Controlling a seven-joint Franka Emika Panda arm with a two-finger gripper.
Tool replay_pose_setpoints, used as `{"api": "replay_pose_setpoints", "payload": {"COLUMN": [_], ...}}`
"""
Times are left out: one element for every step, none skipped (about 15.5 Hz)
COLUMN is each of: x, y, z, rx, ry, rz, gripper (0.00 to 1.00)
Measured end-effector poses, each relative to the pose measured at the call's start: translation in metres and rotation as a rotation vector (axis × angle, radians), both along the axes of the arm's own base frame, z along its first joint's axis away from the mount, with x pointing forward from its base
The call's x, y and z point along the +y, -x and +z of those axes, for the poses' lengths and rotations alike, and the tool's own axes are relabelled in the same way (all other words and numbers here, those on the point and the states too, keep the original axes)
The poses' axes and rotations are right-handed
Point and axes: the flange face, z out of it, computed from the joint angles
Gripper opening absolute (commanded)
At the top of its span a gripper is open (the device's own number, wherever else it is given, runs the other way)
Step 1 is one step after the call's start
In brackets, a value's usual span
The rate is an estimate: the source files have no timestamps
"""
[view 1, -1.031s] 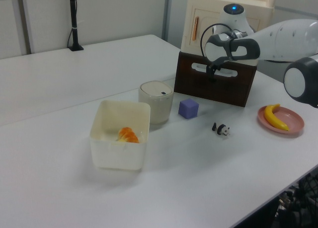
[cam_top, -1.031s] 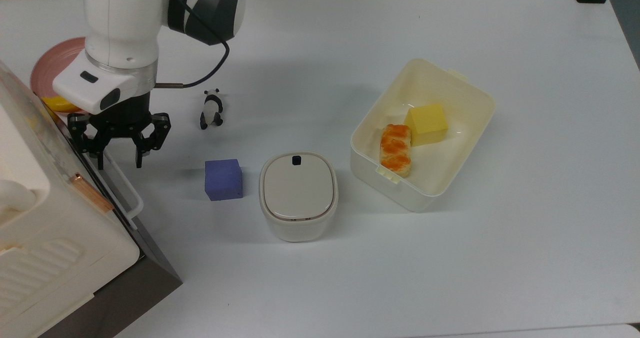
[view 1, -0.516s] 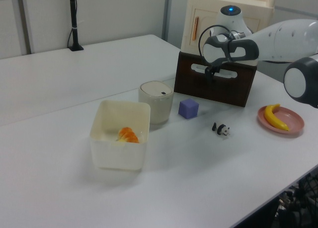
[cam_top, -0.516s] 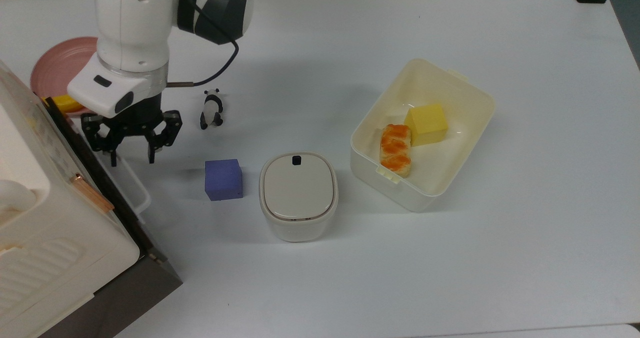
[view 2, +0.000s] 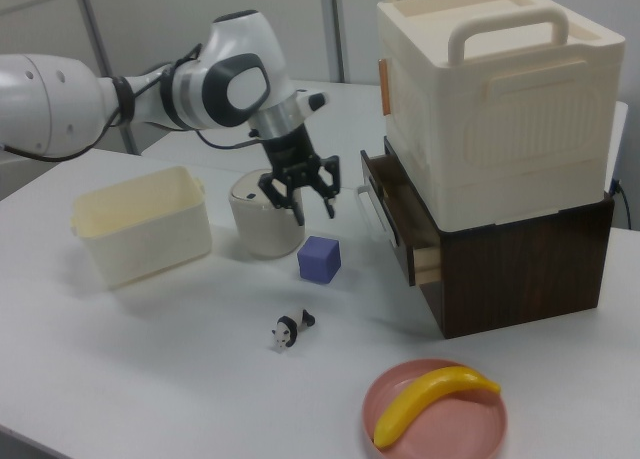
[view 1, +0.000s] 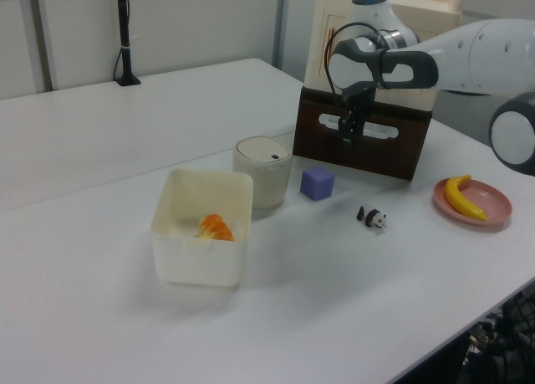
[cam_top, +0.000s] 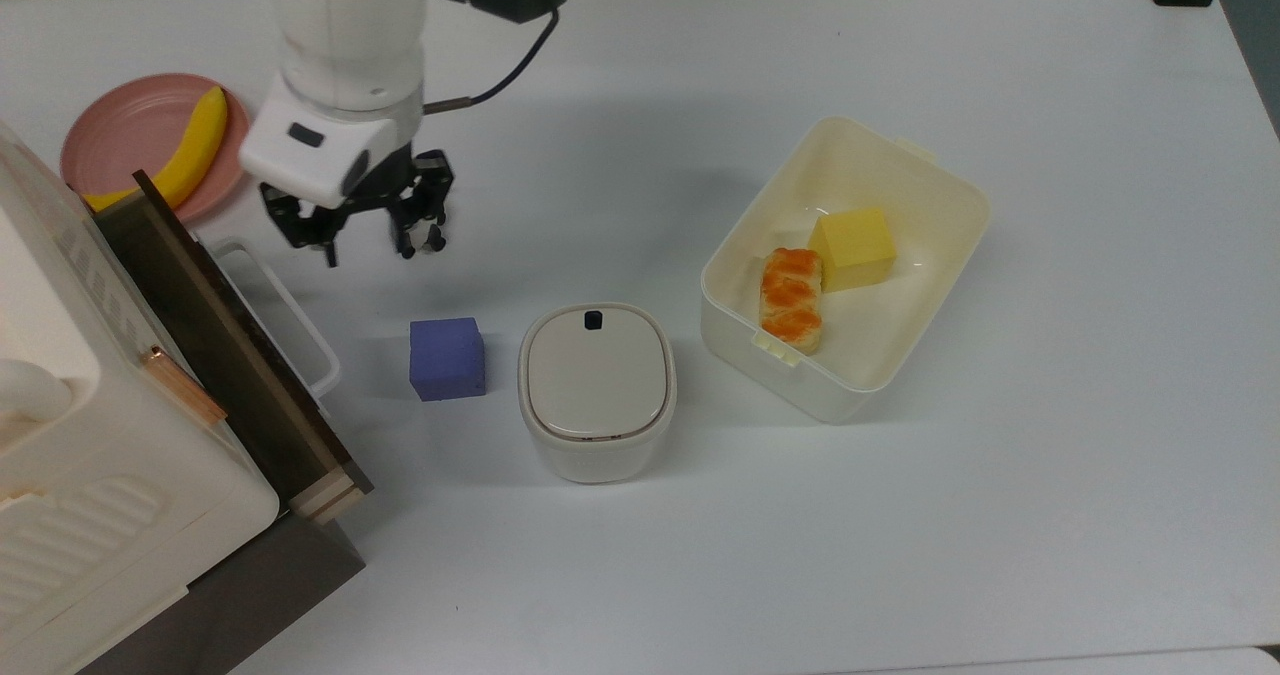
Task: Slide open the drawer
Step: 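Pull the drawer handle outward from the cabinet, then keep pulling the drawer out along its runners until fully open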
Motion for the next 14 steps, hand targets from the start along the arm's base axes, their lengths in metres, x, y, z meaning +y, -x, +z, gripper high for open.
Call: {"api": "replay_pose_setpoints", "payload": {"x": [0.010, 0.020, 0.029, 0.037, 0.042, 0.045, 0.045, 0.045, 0.043, 0.041, 0.036, 0.030, 0.018, 0.009], "y": [0.002, 0.003, 0.004, 0.006, 0.008, 0.011, 0.014, 0.015, 0.016, 0.016, 0.015, 0.012, 0.008, 0.006], "z": [-0.001, -0.003, -0.004, -0.004, -0.003, -0.001, 0.004, 0.008, 0.012, 0.015, 0.019, 0.023, 0.026, 0.027], "rx": [0.025, 0.045, 0.060, 0.077, 0.095, 0.108, 0.112, 0.108, 0.102, 0.094, 0.071, 0.037, -0.015, -0.046], "ry": [-0.009, -0.017, -0.022, -0.027, -0.030, -0.033, -0.034, -0.035, -0.036, -0.036, -0.035, -0.031, -0.025, -0.017], "rz": [0.011, 0.022, 0.034, 0.043, 0.048, 0.048, 0.047, 0.046, 0.042, 0.038, 0.035, 0.032, 0.023, 0.017], "gripper": [0.58, 0.58, 0.58, 0.58, 0.58, 0.58, 0.58, 0.58, 0.58, 0.58, 0.58, 0.58, 0.58, 0.58]}}
